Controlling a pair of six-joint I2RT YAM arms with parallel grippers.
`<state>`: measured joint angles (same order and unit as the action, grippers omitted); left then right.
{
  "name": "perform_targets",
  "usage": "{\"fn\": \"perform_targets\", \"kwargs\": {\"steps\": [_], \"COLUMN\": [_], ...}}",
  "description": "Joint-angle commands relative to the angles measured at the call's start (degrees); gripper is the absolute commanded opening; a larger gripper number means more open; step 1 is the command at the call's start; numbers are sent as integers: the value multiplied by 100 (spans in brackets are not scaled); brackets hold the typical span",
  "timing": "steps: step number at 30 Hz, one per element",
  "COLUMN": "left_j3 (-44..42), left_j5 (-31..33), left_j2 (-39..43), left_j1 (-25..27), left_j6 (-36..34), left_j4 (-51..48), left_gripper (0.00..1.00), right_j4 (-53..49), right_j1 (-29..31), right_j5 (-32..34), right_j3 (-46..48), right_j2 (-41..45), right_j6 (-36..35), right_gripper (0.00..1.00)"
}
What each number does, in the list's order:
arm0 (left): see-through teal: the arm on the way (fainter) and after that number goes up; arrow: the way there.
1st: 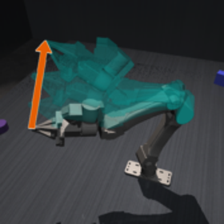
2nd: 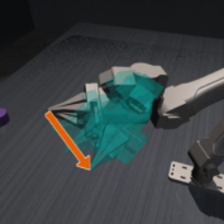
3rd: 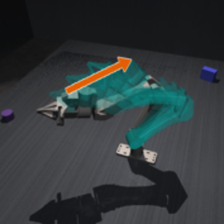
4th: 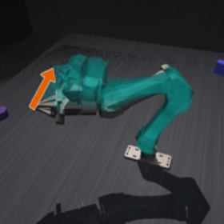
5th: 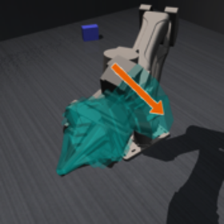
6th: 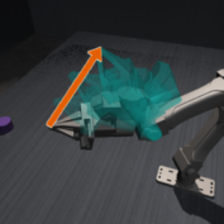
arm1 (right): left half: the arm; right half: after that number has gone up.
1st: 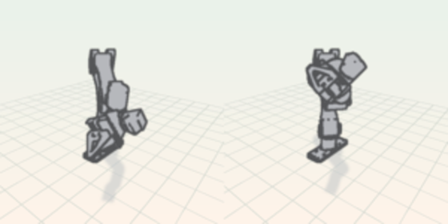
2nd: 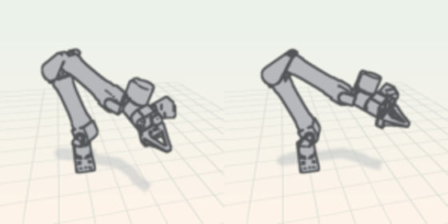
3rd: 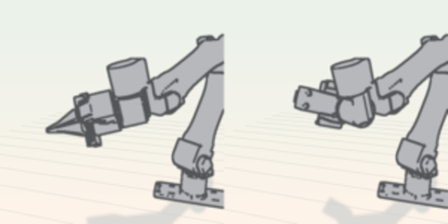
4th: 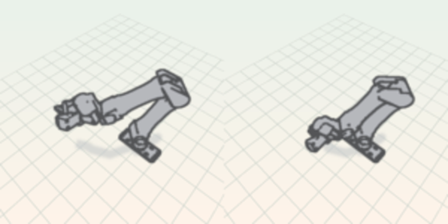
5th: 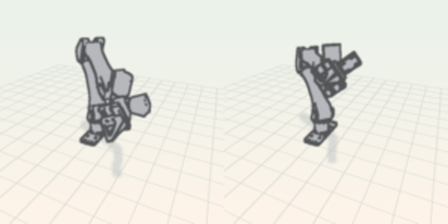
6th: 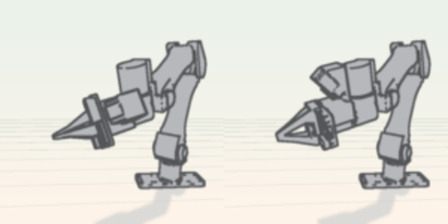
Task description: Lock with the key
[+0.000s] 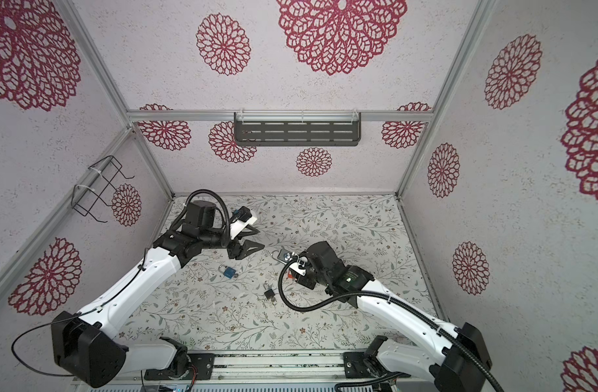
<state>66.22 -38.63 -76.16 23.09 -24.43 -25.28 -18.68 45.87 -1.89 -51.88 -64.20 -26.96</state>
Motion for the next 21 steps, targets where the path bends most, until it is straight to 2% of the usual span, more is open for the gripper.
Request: {"fn": "perform_targets", "kwargs": {"steps": [1, 2, 4, 6, 9, 11, 18, 21], "left_j3": [-287, -310, -353, -434, -627, -750, -1189, -1311], "left_j5": [172, 216, 352, 191, 73, 227, 303, 299], "left_j2": [27, 2, -55, -74, -50, -1, 162, 176], "left_j1": [11, 46, 93, 105, 181, 304, 581, 635], "left_j6": [-1589, -1995, -2192, -2658, -3208, -3655, -4265, -4281], "left_j4": [1008, 1055, 1407, 1577, 1873, 2010, 2227, 2359], "left_gripper": [64, 63, 62, 61, 59, 57, 54, 53], "right_j4": [-512, -699, -1058, -1428, -1918, -2224, -2574, -2624], "right_j1": [-364, -475, -702, -925, -1066, -1122, -1247, -1254], "right_j5": [-991, -1160, -1524, -1843, -2156, -2294, -2514, -2598], "right_j3": [-543, -670, -894, -1166, -1580, -1799, -2227, -2303], "right_j2": [-48, -140, -288, -488, -805, -1000, -1356, -1431], "right_j6": [122, 100, -1, -96, -220, -317, -402, -408], "right_gripper": [11, 11, 11, 11, 11, 11, 11, 11]}}
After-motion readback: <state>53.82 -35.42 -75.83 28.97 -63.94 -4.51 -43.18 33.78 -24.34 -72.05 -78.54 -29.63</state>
